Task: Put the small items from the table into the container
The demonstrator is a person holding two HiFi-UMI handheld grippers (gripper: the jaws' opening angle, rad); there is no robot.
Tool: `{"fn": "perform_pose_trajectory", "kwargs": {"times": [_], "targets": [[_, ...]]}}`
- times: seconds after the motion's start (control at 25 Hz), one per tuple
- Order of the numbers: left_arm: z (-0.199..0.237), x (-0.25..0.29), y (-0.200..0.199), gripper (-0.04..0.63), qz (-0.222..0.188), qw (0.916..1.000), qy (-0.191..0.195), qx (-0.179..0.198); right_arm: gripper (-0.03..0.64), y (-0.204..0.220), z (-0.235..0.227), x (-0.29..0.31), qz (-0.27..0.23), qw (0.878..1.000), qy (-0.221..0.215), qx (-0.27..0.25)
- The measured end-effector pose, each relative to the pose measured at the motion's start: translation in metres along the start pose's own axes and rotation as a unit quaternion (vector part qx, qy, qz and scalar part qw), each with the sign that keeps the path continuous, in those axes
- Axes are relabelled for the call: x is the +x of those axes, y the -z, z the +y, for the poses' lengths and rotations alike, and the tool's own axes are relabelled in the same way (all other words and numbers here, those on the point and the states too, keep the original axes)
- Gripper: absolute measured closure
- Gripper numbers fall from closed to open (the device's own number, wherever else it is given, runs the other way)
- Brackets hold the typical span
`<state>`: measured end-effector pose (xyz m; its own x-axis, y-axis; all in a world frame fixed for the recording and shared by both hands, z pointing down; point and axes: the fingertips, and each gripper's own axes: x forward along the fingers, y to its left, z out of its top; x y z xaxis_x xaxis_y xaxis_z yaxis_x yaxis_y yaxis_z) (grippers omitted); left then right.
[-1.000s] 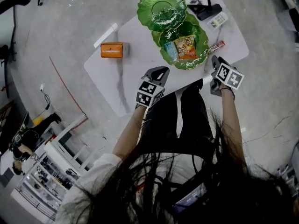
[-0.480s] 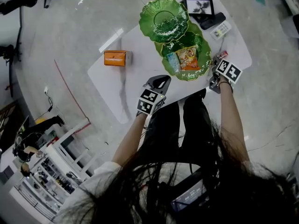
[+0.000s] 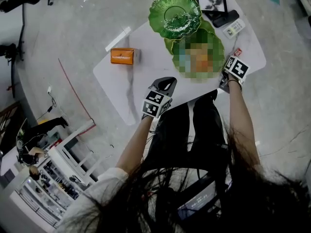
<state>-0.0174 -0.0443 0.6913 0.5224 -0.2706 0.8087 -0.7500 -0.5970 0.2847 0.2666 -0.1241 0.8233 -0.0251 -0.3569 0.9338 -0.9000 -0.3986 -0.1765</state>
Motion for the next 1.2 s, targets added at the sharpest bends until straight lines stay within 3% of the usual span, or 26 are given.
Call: {"fn": "perform_pose_trajectory", "kwargs": {"times": [0.16,0.68,0.96,1.2], "targets": [[-0.002,-0.003,-0.002,0.584,-0.008,1.0000,-0.001,-0.005,0.497,0.001,0.000,-0.005,0.003,0.999,-0.048,-0.017],[0.000,-0.031,0.000,0.584,-0.024,0.9995,-0.009,-0.019,0.500,-0.034,0.025,-0.098,-0.087,0.986,-0.137,-0.033],[-0.004,-0.050,-0.015,0.584,-0.046,0.9987,-0.011,-0.022,0.500,-0.071,0.068,-0.178,-0.122,0.966,-0.219,-0.054],[0.002,-0.067,-0.028,0.584,-0.061,0.9977,-0.016,-0.025,0.500,-0.090,0.141,-0.229,-0.125,0.940,-0.301,-0.096]]}}
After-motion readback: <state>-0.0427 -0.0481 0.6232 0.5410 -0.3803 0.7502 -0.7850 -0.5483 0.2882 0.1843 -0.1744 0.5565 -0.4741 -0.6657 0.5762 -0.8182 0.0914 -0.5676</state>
